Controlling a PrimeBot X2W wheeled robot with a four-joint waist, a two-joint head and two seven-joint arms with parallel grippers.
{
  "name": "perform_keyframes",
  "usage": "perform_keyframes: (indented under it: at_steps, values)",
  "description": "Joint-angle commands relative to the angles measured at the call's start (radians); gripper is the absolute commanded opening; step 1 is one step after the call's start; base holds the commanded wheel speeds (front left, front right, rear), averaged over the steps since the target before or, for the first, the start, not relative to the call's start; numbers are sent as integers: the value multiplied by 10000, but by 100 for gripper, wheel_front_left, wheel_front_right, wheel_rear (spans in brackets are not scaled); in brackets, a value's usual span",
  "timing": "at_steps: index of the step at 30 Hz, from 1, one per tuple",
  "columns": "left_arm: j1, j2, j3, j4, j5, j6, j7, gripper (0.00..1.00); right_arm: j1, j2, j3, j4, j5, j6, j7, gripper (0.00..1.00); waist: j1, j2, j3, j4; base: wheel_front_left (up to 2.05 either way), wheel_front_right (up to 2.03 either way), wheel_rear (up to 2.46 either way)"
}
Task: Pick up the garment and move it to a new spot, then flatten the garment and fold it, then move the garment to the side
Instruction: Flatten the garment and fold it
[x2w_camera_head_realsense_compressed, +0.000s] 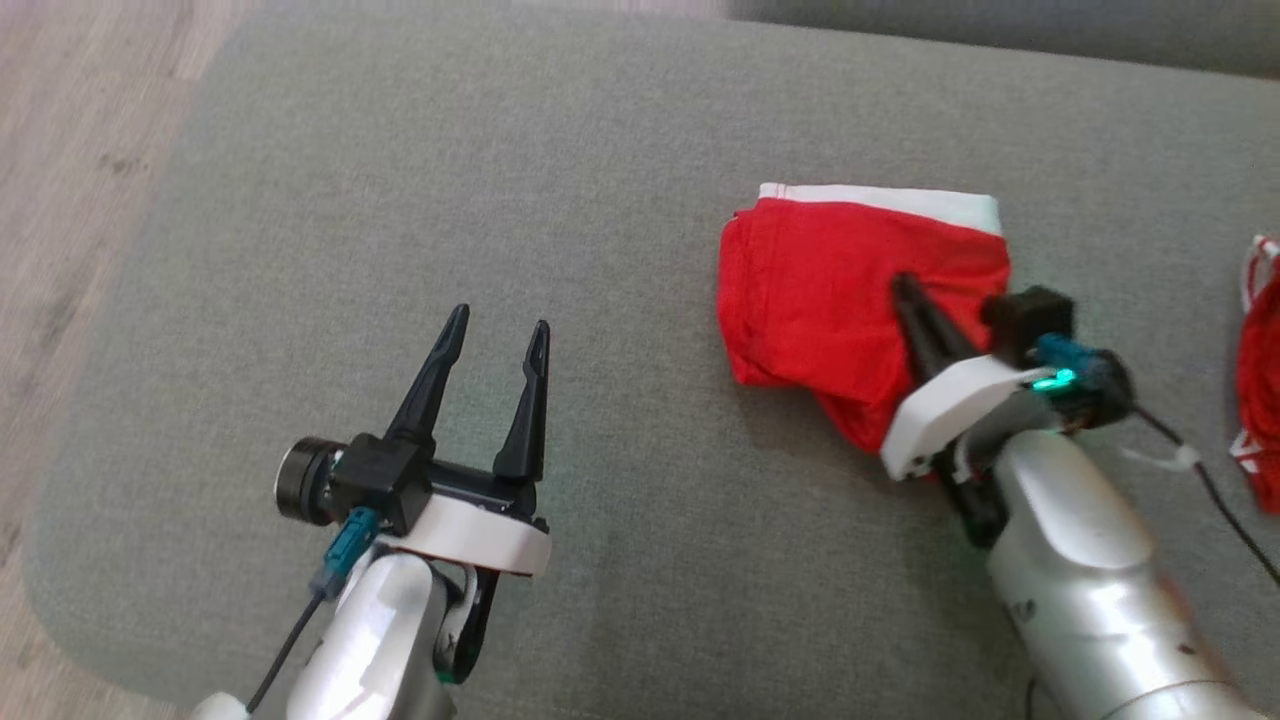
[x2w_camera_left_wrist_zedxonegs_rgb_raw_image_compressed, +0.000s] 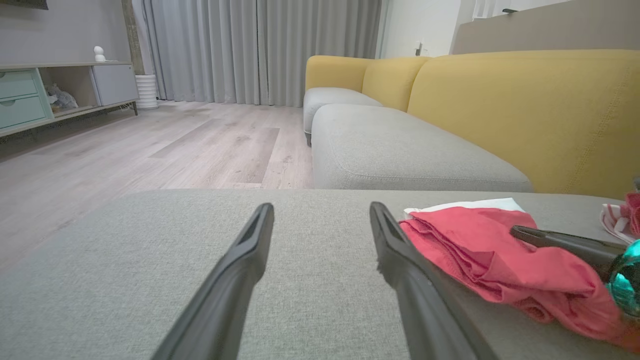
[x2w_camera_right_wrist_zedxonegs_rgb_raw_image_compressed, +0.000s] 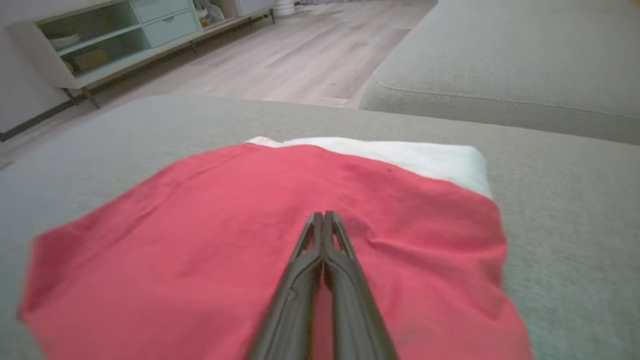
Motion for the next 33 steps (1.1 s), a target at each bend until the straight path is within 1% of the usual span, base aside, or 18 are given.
perform_keyframes:
  at_steps: [1,2,3,5,9,12,16,20,24,28,33]
  values:
    - [-161,41,281,-279,-10,64,-95,100,-234,215,747,-354,345,-9,-155,0,1,0,-113,-54,0,0,0]
    - [-151,41,263,-282,-16,70,-95,100,-196,216,1127,-398,557,-9,-148,0,1,0,-139,-64,0,0,0]
    - [-151,41,263,-282,-16,70,-95,100,-196,216,1127,-398,557,-9,-148,0,1,0,-139,-64,0,0,0]
    - [-130,41,240,-288,-27,89,-95,100,-111,218,1828,-396,850,-9,-6,0,1,0,-189,-90,0,0,0]
    - [-87,40,222,-275,-30,103,-95,100,50,219,2845,-3,1077,-9,578,0,1,0,-259,-147,0,0,0]
    - [-51,40,240,-253,-10,120,-95,100,68,220,3090,293,1279,-9,825,0,1,0,-317,-237,0,0,0]
    - [-26,40,354,-265,63,113,-95,100,-107,220,3042,240,1484,-9,348,0,1,0,-398,-486,0,0,0]
    - [49,41,469,-252,147,91,-95,100,-232,197,2321,57,1416,-9,-423,0,1,0,-606,-815,0,0,0]
    - [151,44,601,-271,207,68,-95,100,-7,-3,1097,-520,1113,-9,-755,0,1,0,-848,-1163,0,0,0]
    - [263,48,747,-299,242,70,-95,100,712,-105,-306,-1605,574,-9,-813,0,1,0,-1029,-1510,0,0,0]
    - [418,46,928,-332,171,38,-95,100,2119,46,-1728,-3351,-75,-9,-818,0,1,0,-1173,-1853,0,0,0]
